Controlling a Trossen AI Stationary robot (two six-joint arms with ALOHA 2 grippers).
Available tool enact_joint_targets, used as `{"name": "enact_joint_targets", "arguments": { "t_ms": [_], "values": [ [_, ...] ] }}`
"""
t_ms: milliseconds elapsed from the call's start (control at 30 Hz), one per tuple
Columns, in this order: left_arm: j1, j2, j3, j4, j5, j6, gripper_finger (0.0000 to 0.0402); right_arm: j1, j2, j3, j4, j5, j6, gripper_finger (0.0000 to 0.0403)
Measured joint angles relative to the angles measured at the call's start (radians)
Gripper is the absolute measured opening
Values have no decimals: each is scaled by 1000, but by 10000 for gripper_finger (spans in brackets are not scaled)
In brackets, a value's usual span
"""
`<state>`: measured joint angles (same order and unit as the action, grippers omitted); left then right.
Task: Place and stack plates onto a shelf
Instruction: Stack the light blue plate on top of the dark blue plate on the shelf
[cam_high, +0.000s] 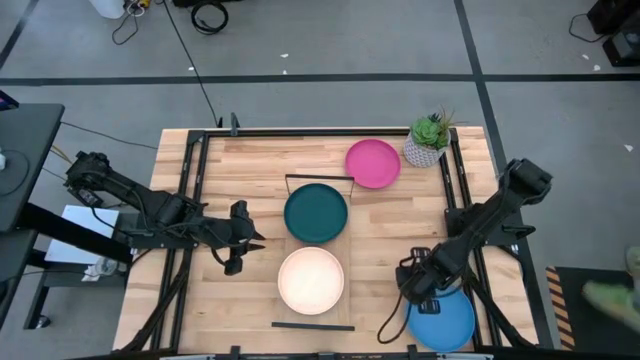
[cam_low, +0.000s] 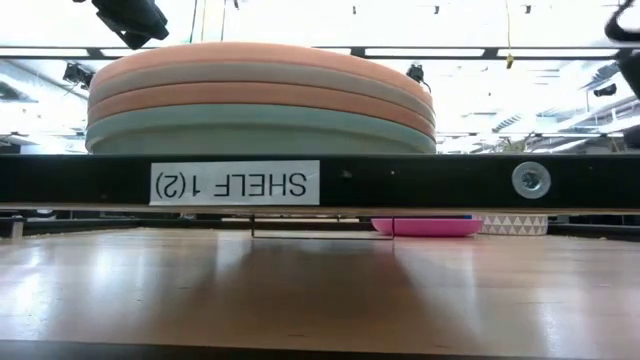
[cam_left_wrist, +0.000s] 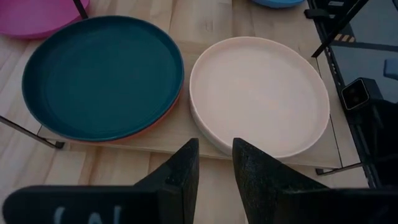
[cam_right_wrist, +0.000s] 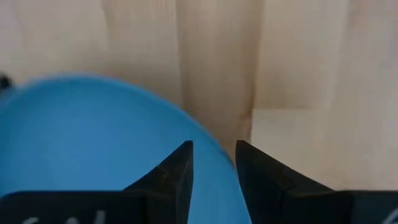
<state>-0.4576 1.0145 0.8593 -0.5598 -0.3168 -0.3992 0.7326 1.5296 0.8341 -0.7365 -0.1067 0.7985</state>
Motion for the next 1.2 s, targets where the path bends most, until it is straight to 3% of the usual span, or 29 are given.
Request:
{"name": "enact_joint_targets", "arguments": {
  "t_ms": [200,333,500,633,800,1000,1200],
  "values": [
    [0,0,0,0,0,14,103,0,106,1,-2,-66,-32,124],
    [0,0,0,5,0,33,103,-12,117,1,-5,-102,-36,93],
    [-1,14,0,73,-2,188,103,-46,62,1,-2,-128,-48,19],
    [2,51,2,161,-7,349,103,-91,-7,0,-20,-123,-88,19],
    [54,132,1,280,-117,625,103,-222,-144,0,-106,-120,-122,13],
    [134,243,1,431,-112,900,103,-414,-332,0,-155,-120,-77,14],
    [136,345,1,532,-179,1129,122,-598,-441,0,-154,-128,16,20]
  ]
}}
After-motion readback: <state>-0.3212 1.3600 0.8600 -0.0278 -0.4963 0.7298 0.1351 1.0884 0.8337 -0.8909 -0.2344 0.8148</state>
